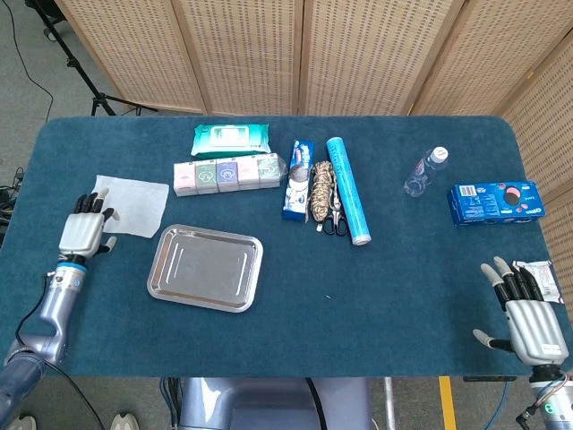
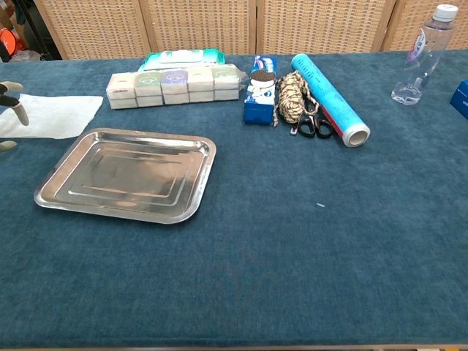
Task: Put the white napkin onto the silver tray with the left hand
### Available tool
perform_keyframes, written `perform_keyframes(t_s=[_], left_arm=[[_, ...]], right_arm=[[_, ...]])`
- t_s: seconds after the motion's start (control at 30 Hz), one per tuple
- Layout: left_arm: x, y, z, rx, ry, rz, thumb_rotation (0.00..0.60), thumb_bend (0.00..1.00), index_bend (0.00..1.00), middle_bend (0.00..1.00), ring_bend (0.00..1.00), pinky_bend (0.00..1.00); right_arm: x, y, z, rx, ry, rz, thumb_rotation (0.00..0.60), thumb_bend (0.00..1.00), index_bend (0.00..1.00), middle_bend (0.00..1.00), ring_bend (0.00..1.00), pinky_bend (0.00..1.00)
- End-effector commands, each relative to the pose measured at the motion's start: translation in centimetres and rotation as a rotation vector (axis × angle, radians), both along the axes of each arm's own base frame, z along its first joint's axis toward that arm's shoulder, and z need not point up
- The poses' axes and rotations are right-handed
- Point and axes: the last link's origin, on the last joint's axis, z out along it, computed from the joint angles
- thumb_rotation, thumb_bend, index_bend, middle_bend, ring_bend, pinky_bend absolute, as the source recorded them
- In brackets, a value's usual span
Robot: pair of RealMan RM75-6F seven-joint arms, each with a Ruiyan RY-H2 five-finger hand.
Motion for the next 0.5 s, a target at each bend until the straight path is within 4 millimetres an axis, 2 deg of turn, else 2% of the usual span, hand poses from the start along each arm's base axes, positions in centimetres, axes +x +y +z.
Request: perform_keyframes(t_s=[0.03,0.5], left_arm=[[0.18,0.17,-0.24,0.007,0.01,-0.006,0.6,0.32,0.43,0.07,0.0,0.0],[0.58,0.77,-0.18,0.04,0.018,-0.014,0.6,0.34,0.58,0.11,0.0,0.0]], right_arm=[[0.0,0.02,0.02,-0.001,-0.001,0.0,0.6,0.0,0.04,0.0,0.0,0.0],[0.09,0.22,0.12,-0.006,0.001,0.007,0.6,0.0,0.04,0.0,0.0,0.0]])
